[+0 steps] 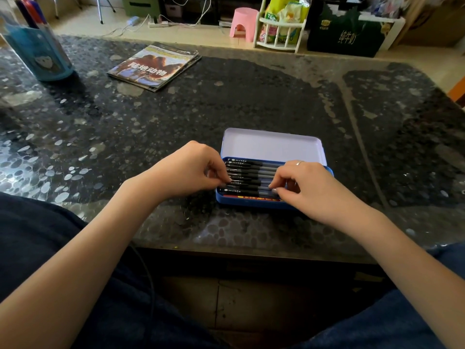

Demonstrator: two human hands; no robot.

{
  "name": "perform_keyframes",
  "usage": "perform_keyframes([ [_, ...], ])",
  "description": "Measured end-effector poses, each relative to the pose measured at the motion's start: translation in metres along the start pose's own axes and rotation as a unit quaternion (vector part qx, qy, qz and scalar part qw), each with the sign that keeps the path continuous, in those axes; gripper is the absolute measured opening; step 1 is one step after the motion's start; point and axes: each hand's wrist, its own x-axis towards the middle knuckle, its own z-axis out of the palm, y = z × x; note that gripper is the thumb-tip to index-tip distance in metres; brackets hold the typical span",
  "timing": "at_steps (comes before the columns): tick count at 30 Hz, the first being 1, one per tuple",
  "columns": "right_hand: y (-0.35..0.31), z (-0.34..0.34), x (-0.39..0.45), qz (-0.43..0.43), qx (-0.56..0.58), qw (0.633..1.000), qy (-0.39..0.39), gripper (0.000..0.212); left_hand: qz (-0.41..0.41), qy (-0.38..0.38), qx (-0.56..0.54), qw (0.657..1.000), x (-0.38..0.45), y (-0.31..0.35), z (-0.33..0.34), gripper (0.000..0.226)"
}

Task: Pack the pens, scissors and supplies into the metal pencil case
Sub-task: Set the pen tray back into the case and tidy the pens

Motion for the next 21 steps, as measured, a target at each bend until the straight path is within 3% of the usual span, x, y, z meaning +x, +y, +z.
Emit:
perform_keyframes([
  [8,0.007,-0.005,0.001,-0.005,0.014,0.997,0.071,0.006,-0.027,0.026,-0.044,0.998,-0.002,0.003,-0.015,0.012],
  [21,0.010,-0.009,-0.002,-0.009,0.005,1.000,0.002,0.013,-0.021,-0.016,-0.028,0.999,0.000,0.003,-0.004,0.016],
])
